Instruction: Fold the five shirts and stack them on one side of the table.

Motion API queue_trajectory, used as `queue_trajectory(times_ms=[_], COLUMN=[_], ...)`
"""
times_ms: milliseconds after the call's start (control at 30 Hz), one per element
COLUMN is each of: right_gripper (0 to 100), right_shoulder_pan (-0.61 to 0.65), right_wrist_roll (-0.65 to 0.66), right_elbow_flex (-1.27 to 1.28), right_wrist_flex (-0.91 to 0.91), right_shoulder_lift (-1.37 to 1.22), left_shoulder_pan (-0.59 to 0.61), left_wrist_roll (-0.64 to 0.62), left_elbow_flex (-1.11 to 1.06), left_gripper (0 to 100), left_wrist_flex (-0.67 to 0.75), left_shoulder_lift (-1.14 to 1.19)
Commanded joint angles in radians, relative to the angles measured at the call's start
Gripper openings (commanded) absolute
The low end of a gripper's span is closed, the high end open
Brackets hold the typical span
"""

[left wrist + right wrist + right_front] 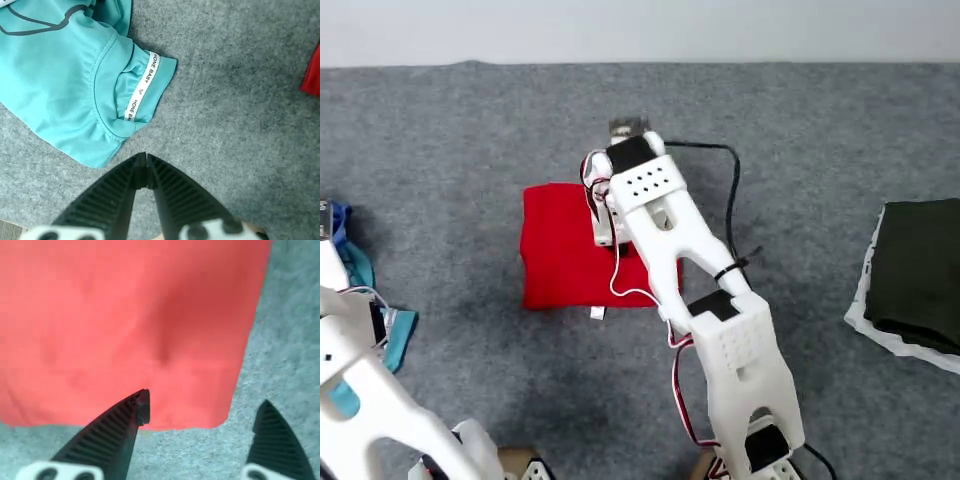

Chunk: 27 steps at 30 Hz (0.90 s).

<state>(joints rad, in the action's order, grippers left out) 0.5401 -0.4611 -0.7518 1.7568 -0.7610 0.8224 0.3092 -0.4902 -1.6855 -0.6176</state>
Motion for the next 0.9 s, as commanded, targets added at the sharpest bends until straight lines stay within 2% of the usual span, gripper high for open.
queue_trajectory(times_ms=[0, 267, 333, 500, 567, 700, 867], right_gripper=[35.4, 34.0, 27.7, 0.2, 3.5, 1.1, 0.9], right_shoulder_pan=[0.005, 0.007, 0.007, -0.002, -0.002, -0.021, -0.082], right_wrist_roll=[-0.026, -0.028, -0.028, -0.009, 0.018, 0.032, 0.213], right_elbow_flex=[-0.005, -0.006, -0.006, -0.006, -0.005, -0.005, 0.002], right_wrist_flex=[0.030, -0.018, -0.031, -0.025, 0.008, 0.033, 0.039], right_shoulder_lift=[-0.048, -0.177, -0.186, -0.179, -0.177, -0.173, -0.077], left_shoulder_pan=[-0.009, -0.009, -0.009, -0.009, -0.009, -0.009, -0.009], left_wrist_roll=[-0.008, -0.009, -0.009, -0.009, -0.009, -0.009, -0.009], left_elbow_flex=[0.001, -0.001, -0.001, -0.001, -0.001, -0.001, -0.001], left_gripper=[1, 1, 1, 1, 1, 1, 1], left_wrist_flex=[0.017, 0.018, 0.018, 0.018, 0.018, 0.018, 0.018], left_shoulder_lift=[-0.015, -0.015, -0.015, -0.015, -0.015, -0.015, -0.015])
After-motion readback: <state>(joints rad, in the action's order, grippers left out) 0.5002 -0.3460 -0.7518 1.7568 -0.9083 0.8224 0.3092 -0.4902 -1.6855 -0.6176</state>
